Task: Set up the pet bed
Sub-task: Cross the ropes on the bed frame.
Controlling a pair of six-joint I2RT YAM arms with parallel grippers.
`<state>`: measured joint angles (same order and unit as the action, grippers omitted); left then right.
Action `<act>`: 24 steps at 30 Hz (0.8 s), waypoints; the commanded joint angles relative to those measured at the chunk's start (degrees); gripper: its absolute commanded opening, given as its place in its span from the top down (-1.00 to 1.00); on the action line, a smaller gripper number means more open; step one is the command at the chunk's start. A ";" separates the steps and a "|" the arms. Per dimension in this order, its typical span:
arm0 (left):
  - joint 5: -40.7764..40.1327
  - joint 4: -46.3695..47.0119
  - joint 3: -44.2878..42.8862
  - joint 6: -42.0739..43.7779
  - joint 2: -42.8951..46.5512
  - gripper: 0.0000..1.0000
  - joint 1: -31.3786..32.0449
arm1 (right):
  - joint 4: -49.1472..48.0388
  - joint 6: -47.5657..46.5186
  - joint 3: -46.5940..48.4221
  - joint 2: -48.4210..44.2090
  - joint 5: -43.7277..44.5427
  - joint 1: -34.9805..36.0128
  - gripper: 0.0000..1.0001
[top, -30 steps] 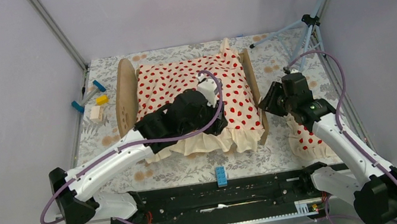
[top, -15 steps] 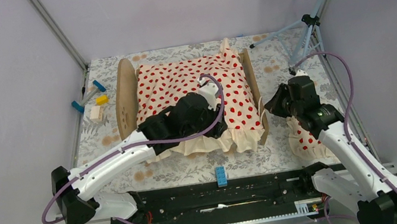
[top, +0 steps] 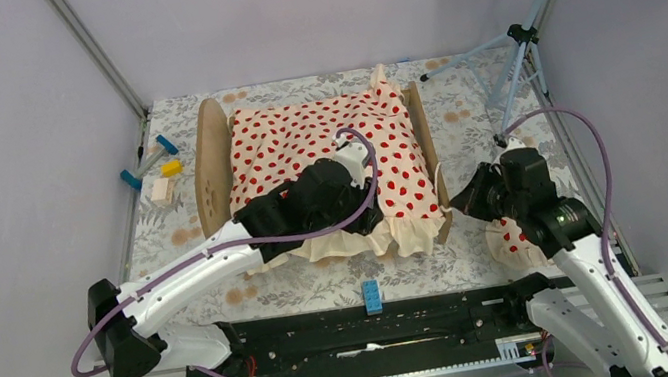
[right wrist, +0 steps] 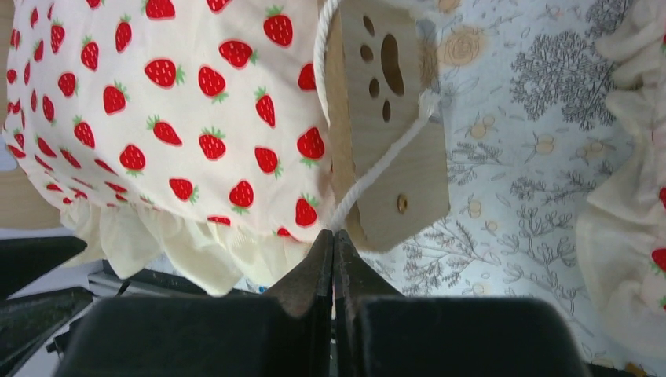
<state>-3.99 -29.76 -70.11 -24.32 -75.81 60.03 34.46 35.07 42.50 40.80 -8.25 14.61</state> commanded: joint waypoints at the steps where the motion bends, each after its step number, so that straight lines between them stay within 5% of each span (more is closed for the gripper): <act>1: 1.34 3.20 0.23 -0.82 0.46 0.14 0.17 | 6.43 1.74 -1.32 -4.20 -4.19 -0.20 1.00; 9: 2.01 3.38 0.55 -1.16 -0.51 0.15 0.17 | 14.14 3.12 -4.20 -9.47 -7.70 -0.20 0.96; 15: 2.51 3.48 0.24 -1.01 -1.38 0.15 0.18 | 17.97 2.45 -3.69 -10.89 -4.38 -0.20 0.34; 24: 2.24 3.50 -2.52 1.06 -1.36 0.15 0.18 | 13.93 2.08 2.13 -9.81 5.16 -0.19 -0.02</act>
<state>-2.09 -29.34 -69.73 -24.99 -77.45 60.03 51.09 37.63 39.92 30.48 -8.29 14.61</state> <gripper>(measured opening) 0.424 0.472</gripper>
